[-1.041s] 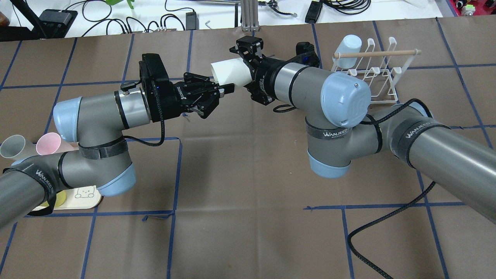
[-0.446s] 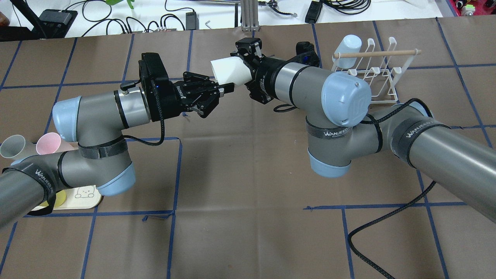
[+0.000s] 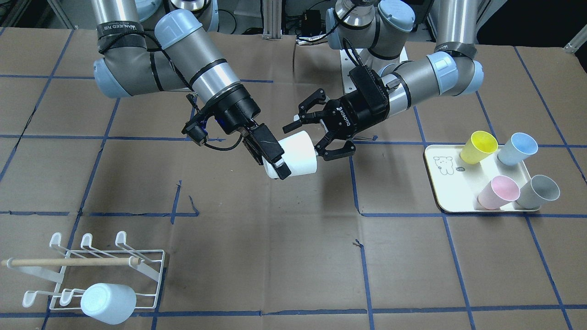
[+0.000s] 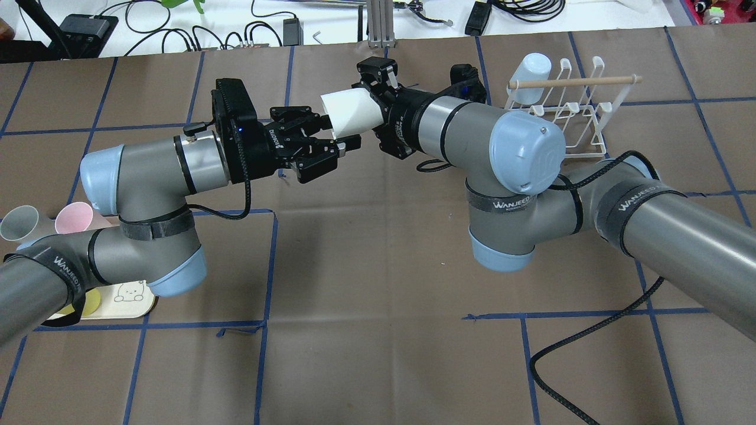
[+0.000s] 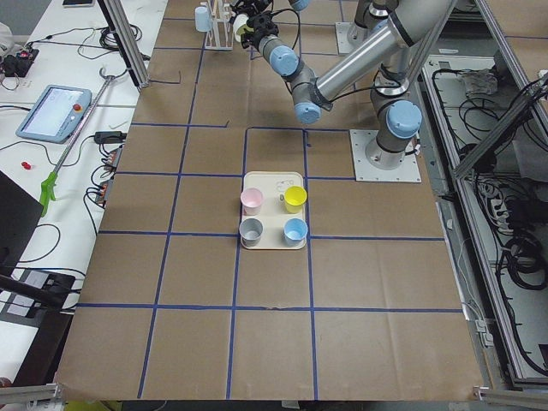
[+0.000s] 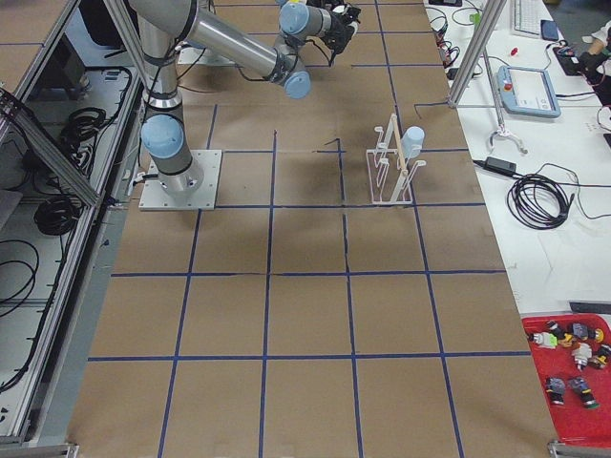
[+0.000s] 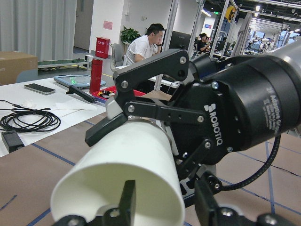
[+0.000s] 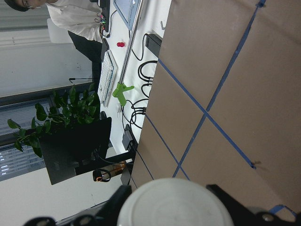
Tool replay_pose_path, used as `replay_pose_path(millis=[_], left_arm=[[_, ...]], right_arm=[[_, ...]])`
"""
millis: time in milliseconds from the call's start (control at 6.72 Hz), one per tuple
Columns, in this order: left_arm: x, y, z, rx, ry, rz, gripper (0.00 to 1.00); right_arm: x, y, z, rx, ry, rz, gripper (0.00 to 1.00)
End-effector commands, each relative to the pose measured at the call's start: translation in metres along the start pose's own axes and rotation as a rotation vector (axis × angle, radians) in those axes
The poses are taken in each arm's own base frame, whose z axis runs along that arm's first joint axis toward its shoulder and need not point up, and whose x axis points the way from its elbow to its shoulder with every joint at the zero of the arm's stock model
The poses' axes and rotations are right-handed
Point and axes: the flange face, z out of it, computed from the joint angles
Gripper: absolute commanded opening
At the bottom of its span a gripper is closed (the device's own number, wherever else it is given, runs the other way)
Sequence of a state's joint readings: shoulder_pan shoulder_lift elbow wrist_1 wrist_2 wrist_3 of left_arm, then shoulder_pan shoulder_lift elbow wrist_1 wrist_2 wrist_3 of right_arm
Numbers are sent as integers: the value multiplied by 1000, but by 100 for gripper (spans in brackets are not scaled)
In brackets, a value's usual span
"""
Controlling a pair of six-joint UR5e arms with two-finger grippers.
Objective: Transfer IKEA cup to right arm and place on rack
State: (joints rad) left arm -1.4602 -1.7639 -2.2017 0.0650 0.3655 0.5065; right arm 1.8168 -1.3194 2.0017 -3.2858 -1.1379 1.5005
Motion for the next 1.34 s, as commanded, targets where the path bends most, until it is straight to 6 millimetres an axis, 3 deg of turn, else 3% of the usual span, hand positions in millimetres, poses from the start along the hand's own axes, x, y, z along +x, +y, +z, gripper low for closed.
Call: replay_pose_path(millis=[0,297,595,743,1041,1190], left_arm=[[-1,0,0,0,-1,-24,99],[-8,-5,-16,14,-35,-18,99],[-46,-6,-75,57,-166,-51,99],[-55,-8,-85,58,-197,-51,99],[-86,4,-85,-37,-341,-102,99],[-104,-15,-91,-98,-470,-181,99]], right_arm=[[0,0,0,-1,0,0,34],[0,0,0,-1,0,0,32],[-2,-9,0,11,-3,0,32],[-4,-22,-3,31,-8,-12,32],[-15,-75,-22,110,-35,-96,30],[-26,-103,-31,116,-40,-203,27]])
